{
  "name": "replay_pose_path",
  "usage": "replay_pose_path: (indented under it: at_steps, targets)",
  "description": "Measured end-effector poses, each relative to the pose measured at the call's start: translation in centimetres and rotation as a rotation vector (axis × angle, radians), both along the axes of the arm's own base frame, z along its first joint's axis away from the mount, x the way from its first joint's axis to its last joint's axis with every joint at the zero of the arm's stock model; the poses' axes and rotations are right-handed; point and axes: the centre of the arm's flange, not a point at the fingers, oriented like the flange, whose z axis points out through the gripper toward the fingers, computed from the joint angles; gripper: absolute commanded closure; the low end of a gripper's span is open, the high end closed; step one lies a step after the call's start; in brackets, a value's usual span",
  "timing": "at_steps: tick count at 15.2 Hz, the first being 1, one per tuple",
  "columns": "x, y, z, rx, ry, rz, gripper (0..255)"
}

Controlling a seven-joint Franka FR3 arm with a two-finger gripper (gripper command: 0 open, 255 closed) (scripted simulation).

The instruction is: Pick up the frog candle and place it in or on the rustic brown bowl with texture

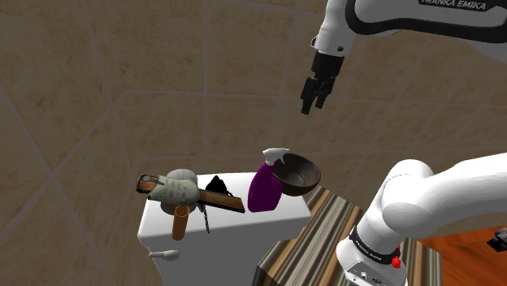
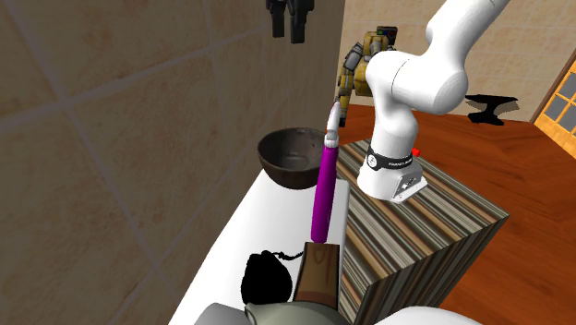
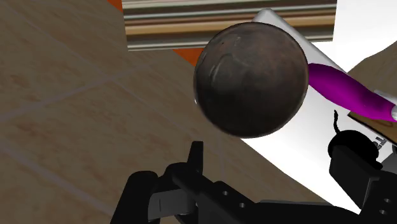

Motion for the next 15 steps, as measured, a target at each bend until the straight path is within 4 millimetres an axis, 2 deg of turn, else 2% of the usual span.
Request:
replay_pose_path:
  at_steps: [1,3,11,15]
  targets:
    - [0.0,0.0,0.0,0.0,0.0,0.0,0]
    - [0.1,1.3,-1.2,-0.001,-0.009,-0.021,0]
    - [1.1,9.1,-7.0,-0.009,-0.073,-0.165,0]
    - [2.5,13.1,-10.7,-0.013,-0.105,-0.241,0]
